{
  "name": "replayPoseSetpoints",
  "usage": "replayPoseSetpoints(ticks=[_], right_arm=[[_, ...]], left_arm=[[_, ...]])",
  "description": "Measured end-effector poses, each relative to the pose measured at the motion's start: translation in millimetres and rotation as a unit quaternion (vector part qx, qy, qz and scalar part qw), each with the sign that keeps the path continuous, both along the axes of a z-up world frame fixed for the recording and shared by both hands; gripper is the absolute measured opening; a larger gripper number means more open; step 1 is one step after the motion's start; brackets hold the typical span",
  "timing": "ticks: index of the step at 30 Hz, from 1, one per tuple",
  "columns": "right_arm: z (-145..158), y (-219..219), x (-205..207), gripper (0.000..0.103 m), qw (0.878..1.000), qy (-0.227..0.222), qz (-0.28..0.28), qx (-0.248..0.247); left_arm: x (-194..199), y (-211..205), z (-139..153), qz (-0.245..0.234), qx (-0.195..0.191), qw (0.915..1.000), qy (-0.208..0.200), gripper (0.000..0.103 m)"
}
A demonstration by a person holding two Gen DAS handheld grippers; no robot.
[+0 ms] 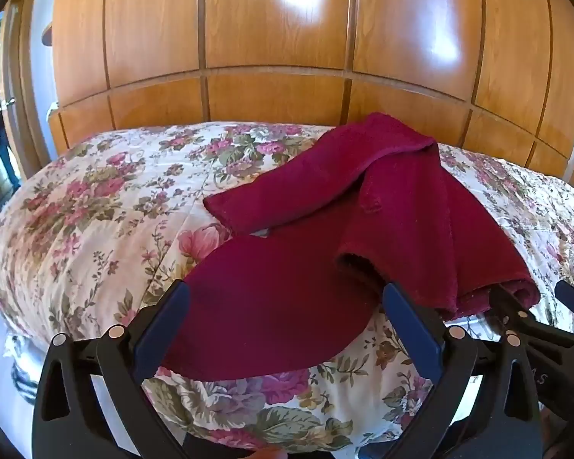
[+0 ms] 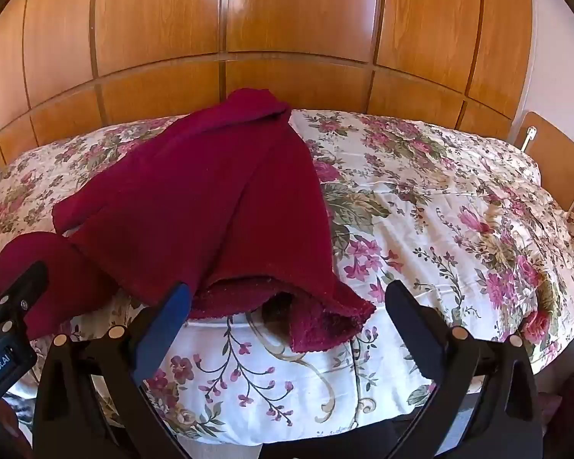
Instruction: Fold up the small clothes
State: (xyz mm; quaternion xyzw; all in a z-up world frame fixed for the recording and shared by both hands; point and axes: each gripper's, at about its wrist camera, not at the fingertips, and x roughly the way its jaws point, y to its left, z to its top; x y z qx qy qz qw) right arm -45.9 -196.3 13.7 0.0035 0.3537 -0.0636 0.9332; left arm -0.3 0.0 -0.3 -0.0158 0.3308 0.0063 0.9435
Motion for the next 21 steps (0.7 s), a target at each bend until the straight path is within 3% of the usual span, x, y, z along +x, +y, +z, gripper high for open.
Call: replayPoseSetpoints(ticks=[21], right_arm=[[-1.8,-1.5,1.1,0.101,1.000,0.001,0.005,0.009]], left_arm=[[5.6,10.5,-11.7,0.020,-0.005,0.9996,0.019,0.100]])
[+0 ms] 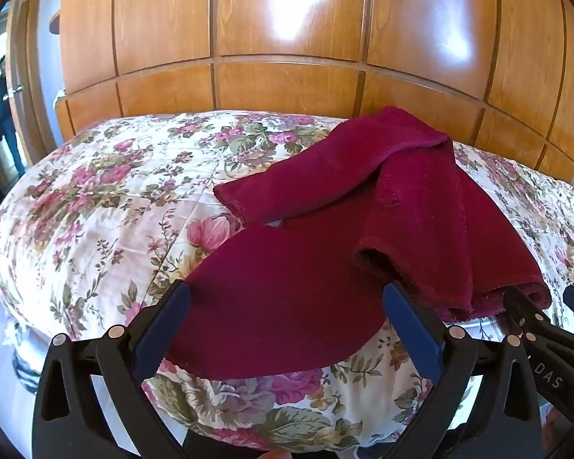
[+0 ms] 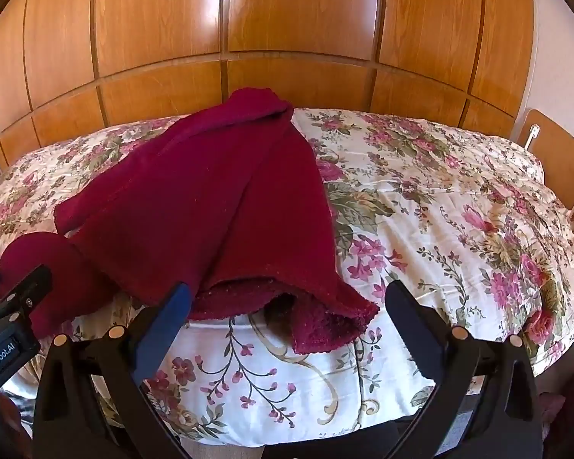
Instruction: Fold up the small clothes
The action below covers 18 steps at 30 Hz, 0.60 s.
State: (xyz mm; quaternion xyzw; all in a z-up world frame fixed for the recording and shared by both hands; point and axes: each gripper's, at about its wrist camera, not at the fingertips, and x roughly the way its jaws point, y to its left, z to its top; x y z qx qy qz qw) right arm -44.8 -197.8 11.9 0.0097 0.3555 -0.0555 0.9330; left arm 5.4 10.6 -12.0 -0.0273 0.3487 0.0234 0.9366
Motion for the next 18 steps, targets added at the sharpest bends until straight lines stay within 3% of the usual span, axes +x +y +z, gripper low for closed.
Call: replayPoseSetpoints(ticks=[18], right_arm=[[0.9,0.3,0.2,0.101,1.000,0.001,0.003,0.006]], left_arm=[[1.3,-0.8,1.8,0.001,0.003,1.0000,0.004,0.100]])
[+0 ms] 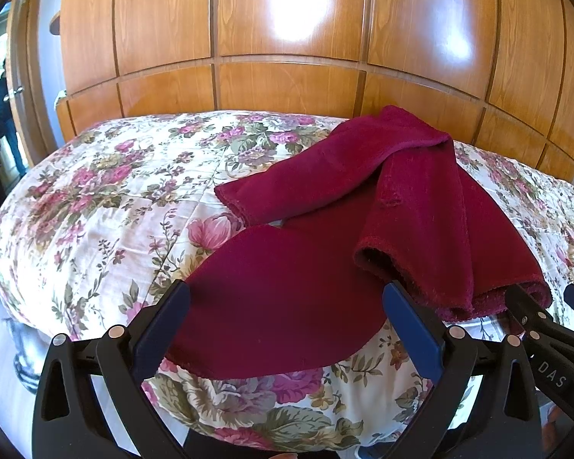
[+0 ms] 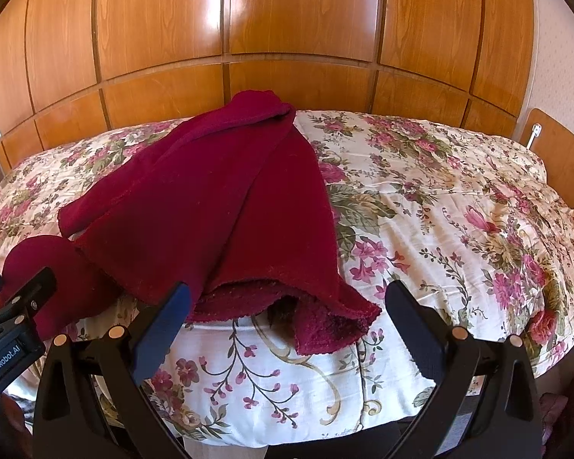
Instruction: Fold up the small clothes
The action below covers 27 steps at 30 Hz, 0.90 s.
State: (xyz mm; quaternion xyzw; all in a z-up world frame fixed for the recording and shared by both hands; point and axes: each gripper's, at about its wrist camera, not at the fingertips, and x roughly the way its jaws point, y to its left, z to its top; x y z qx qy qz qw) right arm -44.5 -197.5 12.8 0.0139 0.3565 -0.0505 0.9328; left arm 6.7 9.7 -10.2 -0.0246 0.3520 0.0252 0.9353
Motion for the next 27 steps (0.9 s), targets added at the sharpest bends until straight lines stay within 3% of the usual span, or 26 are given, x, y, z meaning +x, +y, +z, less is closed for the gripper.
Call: replayPoseSetpoints(ticks=[27], right_arm=[[0.3,5.5,0.1,0.101,1.000,0.002,0.012,0.004]], left_arm=[[0.7,3.3,-1.1,0.004,-0.004,1.0000,0.007,0.100]])
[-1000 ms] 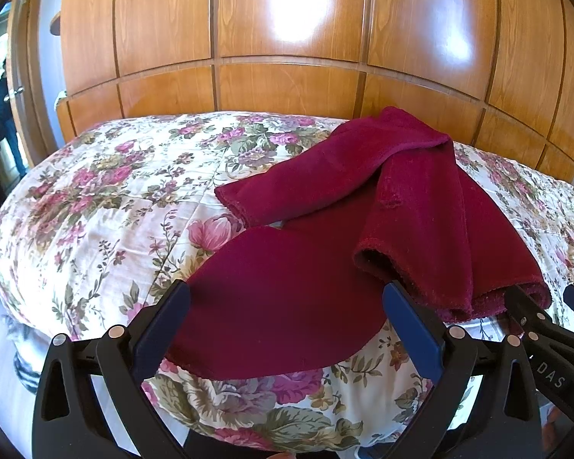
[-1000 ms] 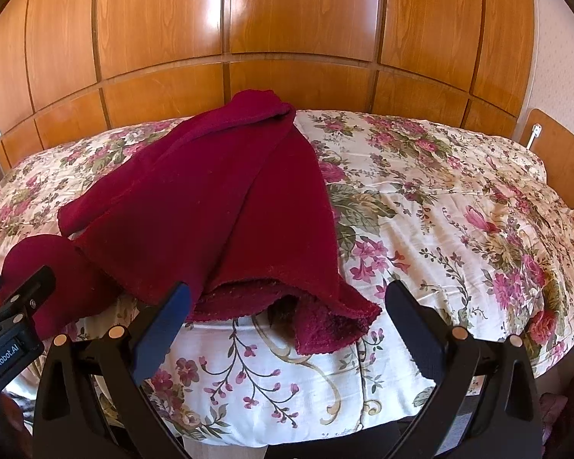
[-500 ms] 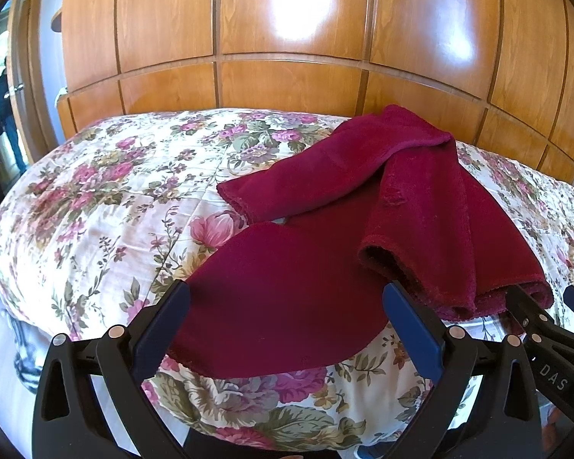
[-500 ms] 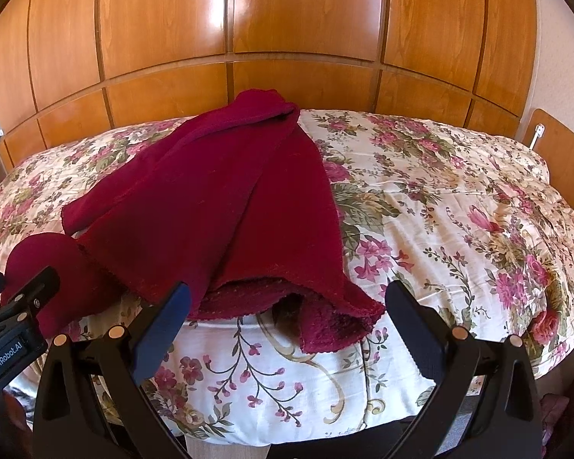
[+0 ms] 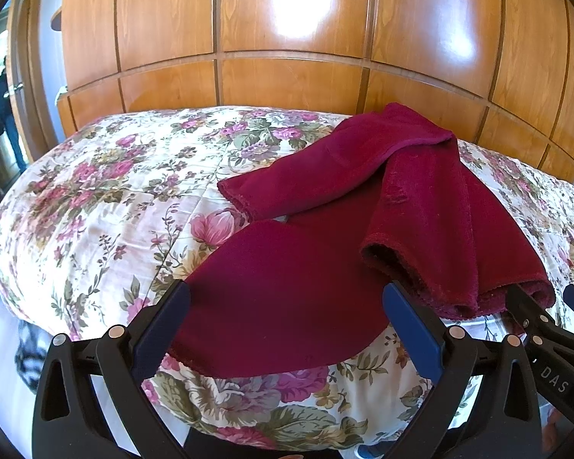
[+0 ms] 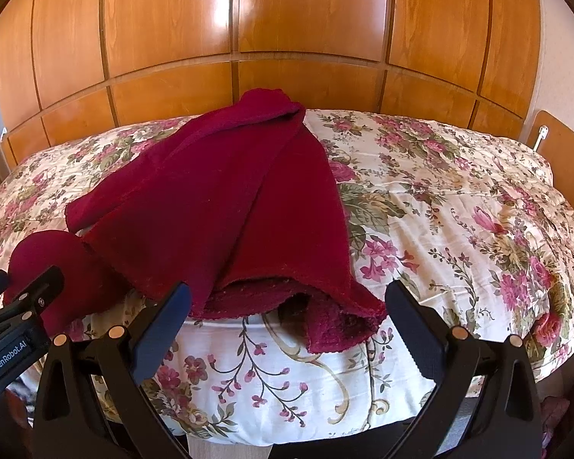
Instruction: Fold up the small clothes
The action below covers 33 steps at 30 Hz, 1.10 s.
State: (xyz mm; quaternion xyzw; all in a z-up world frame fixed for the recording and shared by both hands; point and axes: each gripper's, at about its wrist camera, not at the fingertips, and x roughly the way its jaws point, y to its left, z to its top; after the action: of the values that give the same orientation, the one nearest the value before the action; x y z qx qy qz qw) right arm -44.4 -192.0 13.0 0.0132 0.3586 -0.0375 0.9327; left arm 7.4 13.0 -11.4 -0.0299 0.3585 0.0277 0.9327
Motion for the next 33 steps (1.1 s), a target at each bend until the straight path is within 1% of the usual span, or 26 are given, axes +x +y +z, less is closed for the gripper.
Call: replayPoseSetpoints(ticks=[12,21,23,24,27,29,30,32,33], right_arm=[[-2.1,1.6,4.4,0.101,1.000,0.002,0.009,-0.002],[6.3,-1.9,14.4,0.101,1.000,-0.011,0.026,0.000],[11.1,-3.3,22.2,0.101,0.999,-0.017,0.041,0.003],[13.7,-2.7,27.0,0.101,0.999,-0.020,0.051,0.002],[28.1,7.5,46.6,0.101,0.994,-0.029,0.104,0.006],[41.3,24.6,63.5,0.100,0.986,-0.039,0.159,0.014],[44.8,33.0,69.6,0.097,0.983,-0.041,0.179,0.018],[51.0,60.7,84.5,0.093,0.970,-0.037,0.239,0.030],[52.2,77.3,92.0,0.090,0.963,-0.031,0.267,0.032]], left_arm=[[5.1,3.0,-3.7,0.002,-0.004,0.9999,0.009,0.100],[11.2,10.7,-12.2,0.007,-0.012,0.9996,0.023,0.100],[13.6,13.7,-14.6,0.005,-0.011,0.9995,0.027,0.100],[15.3,17.1,-15.8,0.003,-0.012,0.9995,0.030,0.100],[17.0,30.7,-15.1,0.012,-0.015,0.9993,0.033,0.100],[16.3,43.9,-14.4,0.025,-0.021,0.9988,0.037,0.100],[15.3,49.0,-14.5,0.030,-0.026,0.9984,0.039,0.100],[11.5,61.3,-15.3,0.035,-0.044,0.9974,0.046,0.100],[8.5,65.7,-15.9,0.039,-0.045,0.9971,0.046,0.100]])
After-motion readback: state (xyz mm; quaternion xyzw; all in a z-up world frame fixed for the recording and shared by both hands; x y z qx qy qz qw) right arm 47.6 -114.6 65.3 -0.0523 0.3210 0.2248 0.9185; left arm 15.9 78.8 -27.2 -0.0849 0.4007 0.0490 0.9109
